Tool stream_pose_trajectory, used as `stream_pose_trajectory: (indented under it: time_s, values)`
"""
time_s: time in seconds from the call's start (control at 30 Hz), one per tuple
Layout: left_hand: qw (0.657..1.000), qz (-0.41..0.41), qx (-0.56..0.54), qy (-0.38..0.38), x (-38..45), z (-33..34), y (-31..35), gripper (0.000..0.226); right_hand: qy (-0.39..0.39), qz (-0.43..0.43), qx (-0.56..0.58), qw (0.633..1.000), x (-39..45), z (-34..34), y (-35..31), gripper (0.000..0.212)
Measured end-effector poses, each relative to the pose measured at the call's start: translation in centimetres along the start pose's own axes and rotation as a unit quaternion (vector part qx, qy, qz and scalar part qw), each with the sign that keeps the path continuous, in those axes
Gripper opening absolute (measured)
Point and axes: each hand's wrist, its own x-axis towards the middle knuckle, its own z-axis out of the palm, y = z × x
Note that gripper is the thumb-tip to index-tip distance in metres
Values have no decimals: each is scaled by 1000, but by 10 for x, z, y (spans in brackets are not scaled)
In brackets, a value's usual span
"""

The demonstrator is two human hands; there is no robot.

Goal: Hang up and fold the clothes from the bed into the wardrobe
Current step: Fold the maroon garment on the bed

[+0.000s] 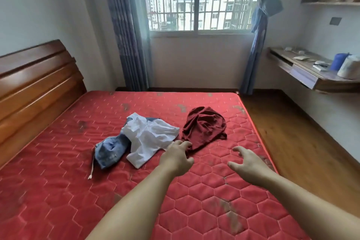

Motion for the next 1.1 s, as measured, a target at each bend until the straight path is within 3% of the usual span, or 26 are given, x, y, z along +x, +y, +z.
stream_pose_trajectory:
  time_s: [0.47,0.83,1.1]
  values:
    - [996,-73,22,-54,165,45,-28,54,-64,63,5,996,201,16,47,54]
    - [975,-165,36,-143,264,142,-100,75,-198,107,55,973,339,162,72,55]
    - [965,-214,-59,-137,391,248,-191,57,-197,100,-5,975,443,262,100,60]
